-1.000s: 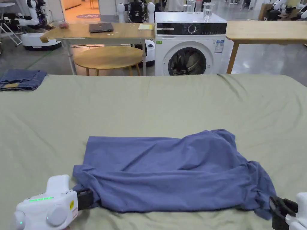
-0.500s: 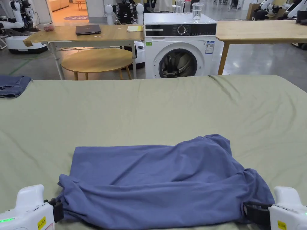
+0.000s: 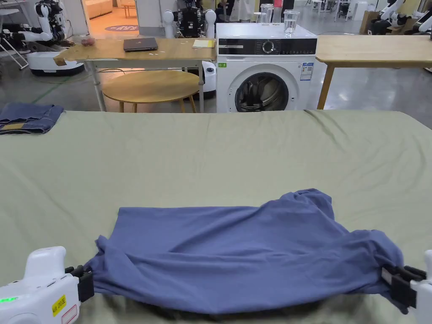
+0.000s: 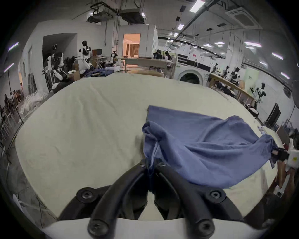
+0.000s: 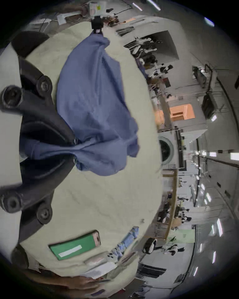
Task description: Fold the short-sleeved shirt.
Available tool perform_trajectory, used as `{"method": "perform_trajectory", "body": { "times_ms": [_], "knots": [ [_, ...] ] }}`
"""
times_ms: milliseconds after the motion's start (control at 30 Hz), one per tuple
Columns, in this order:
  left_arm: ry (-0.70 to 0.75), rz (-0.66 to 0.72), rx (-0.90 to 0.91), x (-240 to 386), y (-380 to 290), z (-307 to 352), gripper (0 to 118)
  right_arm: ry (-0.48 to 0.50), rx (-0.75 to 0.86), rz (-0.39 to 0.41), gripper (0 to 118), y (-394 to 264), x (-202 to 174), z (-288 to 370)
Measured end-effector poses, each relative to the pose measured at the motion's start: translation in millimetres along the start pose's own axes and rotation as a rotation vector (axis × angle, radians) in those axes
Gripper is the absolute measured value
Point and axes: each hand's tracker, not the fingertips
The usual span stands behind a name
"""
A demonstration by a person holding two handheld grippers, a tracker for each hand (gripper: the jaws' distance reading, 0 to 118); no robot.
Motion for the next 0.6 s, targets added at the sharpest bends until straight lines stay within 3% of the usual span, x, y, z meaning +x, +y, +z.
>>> {"method": "perform_trajectory", "body": {
  "times_ms": [200, 333, 433, 533, 567, 600],
  "knots": [
    [-0.067, 0.069, -0.046, -30, -30, 51, 0, -0.002, 0.005, -0.001, 3, -7, 4, 68],
    [-0.061, 0.091, -0.162, -43, -79, 34, 0, -0.025, -0.138, -0.037, 3, -56, 4, 53],
    [-0.053, 0.117, -0.157, -45, -95, 29, 0, -0.076, -0.207, -0.016, 3, -83, 0, 38],
    [-0.004, 0.102, -0.099, -42, -85, 38, 27, -0.102, -0.166, -0.023, 22, -81, 1, 41],
    [0.03, 0.047, -0.073, -38, -79, 45, 27, -0.102, -0.156, -0.01, 22, -75, -1, 44],
    [0.045, -0.008, -0.022, -33, -69, 54, 57, -0.104, -0.142, 0.019, 50, -64, -5, 49]
  ]
}}
